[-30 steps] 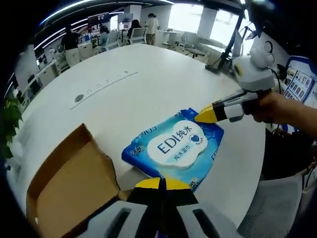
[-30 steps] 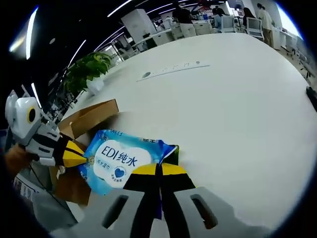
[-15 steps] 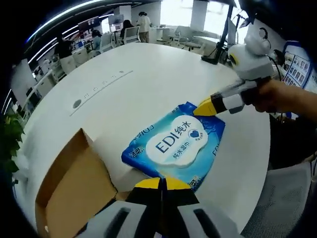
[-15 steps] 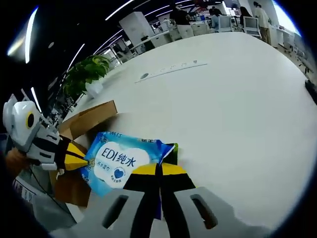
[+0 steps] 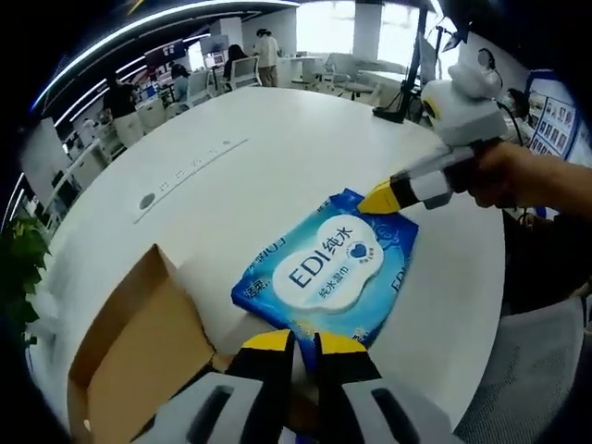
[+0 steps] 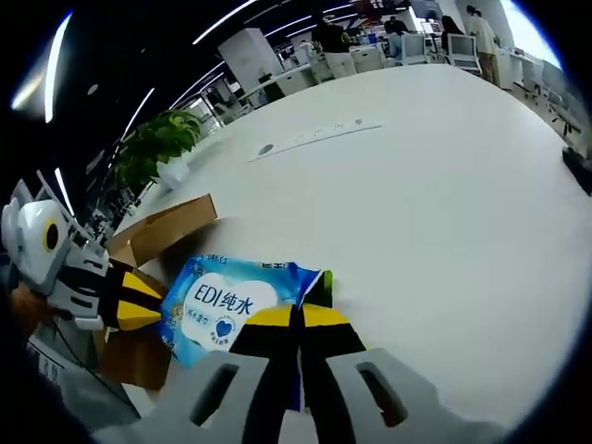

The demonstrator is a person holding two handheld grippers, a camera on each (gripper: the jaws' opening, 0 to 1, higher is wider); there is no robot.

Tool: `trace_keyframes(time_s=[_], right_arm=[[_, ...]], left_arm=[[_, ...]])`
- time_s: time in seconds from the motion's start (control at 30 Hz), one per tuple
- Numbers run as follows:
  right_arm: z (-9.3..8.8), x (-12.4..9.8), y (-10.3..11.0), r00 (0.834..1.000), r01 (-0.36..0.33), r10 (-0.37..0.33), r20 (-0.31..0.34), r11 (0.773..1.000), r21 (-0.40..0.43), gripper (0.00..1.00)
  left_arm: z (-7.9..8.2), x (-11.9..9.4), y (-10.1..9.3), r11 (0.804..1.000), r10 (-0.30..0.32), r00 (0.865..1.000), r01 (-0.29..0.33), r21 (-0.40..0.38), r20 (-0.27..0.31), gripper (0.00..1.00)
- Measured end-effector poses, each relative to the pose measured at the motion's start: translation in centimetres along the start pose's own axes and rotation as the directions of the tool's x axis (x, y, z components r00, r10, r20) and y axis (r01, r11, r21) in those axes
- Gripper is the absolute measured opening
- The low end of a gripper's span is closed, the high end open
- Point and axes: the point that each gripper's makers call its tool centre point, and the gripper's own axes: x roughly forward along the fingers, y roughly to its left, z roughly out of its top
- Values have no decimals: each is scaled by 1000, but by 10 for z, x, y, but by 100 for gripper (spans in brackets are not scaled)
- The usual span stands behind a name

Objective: Operate the shoe box by opening the lid, removing the specified soft item, and placing it in the target area until the item is outside and the box remains undamaged.

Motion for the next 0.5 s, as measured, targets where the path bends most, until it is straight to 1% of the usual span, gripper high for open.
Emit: trace_keyframes(time_s=[0.03,0.07,0.13,0.37,0.5], right_arm=[[2,-2,2,1000,-10,10,12,1000,2,0],[3,-3,3,1000,-10,10,11,1000,5,0],[3,-3,4,1000,-8,8,15,1000,-3,1],[8,-12,0,999,27,-26,40,999,-40,3],[12,-22,0,998,42,-39,49,997,-57,1]], left_arm=[[3,-1,-1,1000,-6,1000,6,-8,18,10],[3,-3,-2,1000,-7,1000,7,-26,16,10],[5,-6,-2,1000,-8,999,9,-30,36,12],[9,-18,-5,999,-16,997,20,-48,75,16],[11,-26,-6,998,-21,995,26,-53,101,17]])
